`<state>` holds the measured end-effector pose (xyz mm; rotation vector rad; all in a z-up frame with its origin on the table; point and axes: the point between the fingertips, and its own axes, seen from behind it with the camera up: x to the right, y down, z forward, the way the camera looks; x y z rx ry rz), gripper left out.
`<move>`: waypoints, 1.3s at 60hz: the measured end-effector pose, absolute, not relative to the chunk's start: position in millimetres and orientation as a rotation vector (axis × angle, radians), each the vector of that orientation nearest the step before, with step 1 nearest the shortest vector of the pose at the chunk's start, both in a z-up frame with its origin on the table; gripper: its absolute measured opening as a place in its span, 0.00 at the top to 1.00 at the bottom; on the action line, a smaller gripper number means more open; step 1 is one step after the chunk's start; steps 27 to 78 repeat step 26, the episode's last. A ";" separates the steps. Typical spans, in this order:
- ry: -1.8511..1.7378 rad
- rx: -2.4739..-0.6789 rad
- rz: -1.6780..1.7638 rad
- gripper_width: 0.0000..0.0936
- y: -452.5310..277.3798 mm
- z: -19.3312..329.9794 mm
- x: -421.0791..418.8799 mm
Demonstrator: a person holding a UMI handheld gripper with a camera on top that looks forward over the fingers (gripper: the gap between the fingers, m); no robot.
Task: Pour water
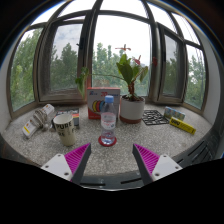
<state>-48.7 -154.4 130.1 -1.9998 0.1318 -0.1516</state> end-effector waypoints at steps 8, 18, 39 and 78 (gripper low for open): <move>0.130 -1.997 -0.164 0.08 -181.1 134.3 -52.8; 0.145 -1.982 -0.172 0.08 -196.6 142.9 -48.2; 0.127 -1.975 -0.187 0.08 -196.0 146.1 -47.0; 0.127 -1.975 -0.187 0.08 -196.0 146.1 -47.0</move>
